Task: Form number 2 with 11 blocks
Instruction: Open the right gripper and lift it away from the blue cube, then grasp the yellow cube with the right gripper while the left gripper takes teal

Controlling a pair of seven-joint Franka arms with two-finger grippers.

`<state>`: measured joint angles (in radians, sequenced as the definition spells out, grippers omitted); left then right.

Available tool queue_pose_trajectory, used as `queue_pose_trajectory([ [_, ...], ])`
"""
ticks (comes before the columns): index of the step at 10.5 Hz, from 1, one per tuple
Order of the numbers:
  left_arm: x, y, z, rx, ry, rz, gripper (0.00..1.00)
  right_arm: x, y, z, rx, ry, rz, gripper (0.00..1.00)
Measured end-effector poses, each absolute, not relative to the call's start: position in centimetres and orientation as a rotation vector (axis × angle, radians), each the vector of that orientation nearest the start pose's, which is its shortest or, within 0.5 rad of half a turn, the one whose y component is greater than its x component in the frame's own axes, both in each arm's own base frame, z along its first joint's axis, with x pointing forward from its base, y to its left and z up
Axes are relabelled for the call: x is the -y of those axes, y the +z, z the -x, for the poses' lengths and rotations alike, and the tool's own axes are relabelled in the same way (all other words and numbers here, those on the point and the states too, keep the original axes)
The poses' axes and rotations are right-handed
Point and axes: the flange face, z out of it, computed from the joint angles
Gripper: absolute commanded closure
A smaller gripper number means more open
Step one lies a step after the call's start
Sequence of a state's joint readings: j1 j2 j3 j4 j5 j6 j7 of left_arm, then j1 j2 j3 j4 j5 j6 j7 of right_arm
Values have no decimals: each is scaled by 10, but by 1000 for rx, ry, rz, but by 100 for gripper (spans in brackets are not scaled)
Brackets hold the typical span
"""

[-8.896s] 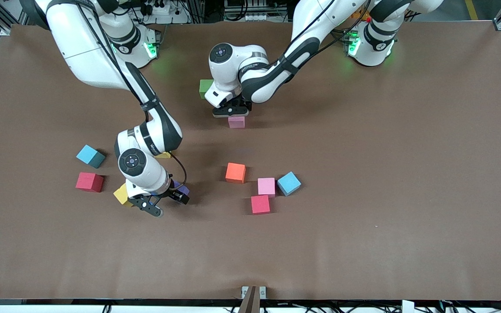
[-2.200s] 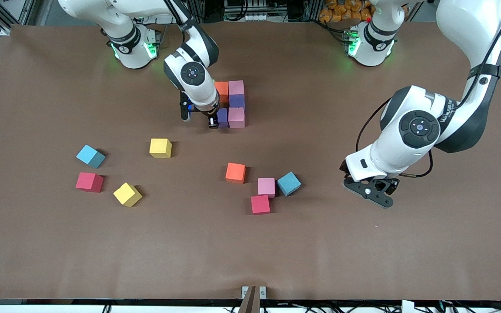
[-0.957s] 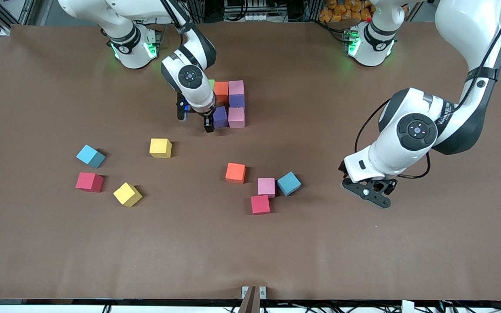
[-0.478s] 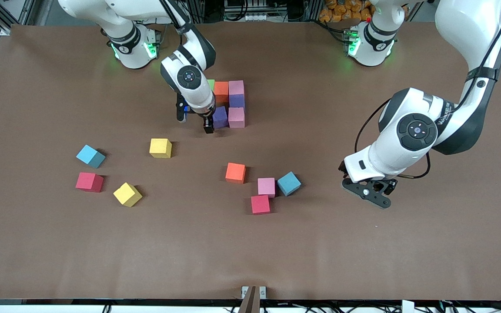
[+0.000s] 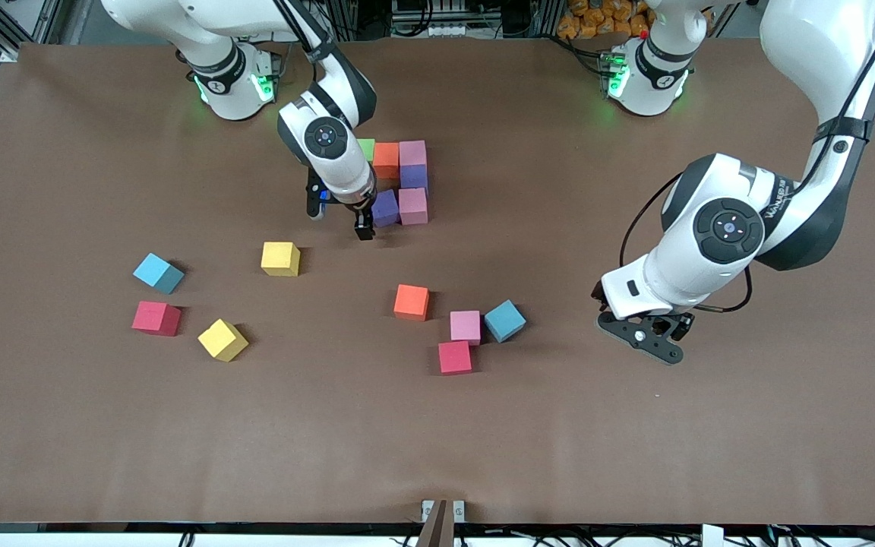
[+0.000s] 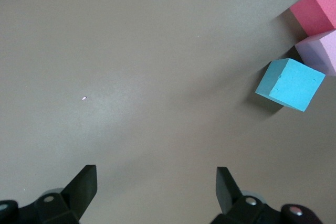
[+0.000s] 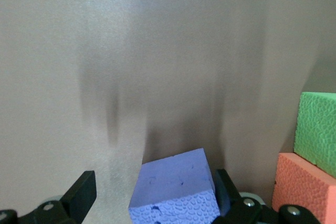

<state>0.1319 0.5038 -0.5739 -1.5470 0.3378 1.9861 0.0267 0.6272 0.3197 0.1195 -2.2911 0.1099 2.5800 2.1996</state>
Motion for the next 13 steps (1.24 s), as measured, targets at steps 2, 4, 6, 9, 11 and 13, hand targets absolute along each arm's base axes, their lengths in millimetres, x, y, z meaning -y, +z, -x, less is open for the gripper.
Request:
queue_pose_trajectory([
  [2, 216, 393, -649, -825, -41, 2991, 0, -358, 210, -390, -2214, 153, 2248, 0],
  [4, 218, 387, -649, -831, -29, 2996, 0, -356, 208, -387, -2196, 162, 2307, 0],
  [6, 219, 384, -651, -832, -35, 3000, 0, -356, 212, -386, -2152, 172, 2385, 0],
  [9, 223, 375, -657, -832, -100, 3026, 0, -340, 232, -401, -1991, 166, 2522, 0],
  [11, 248, 349, -662, -855, -197, 3075, 0, -303, 242, -436, -1867, 119, 2588, 0],
  [13, 293, 323, -654, -947, -270, 3102, 0, -255, 249, -475, -1639, 86, 2724, 0],
])
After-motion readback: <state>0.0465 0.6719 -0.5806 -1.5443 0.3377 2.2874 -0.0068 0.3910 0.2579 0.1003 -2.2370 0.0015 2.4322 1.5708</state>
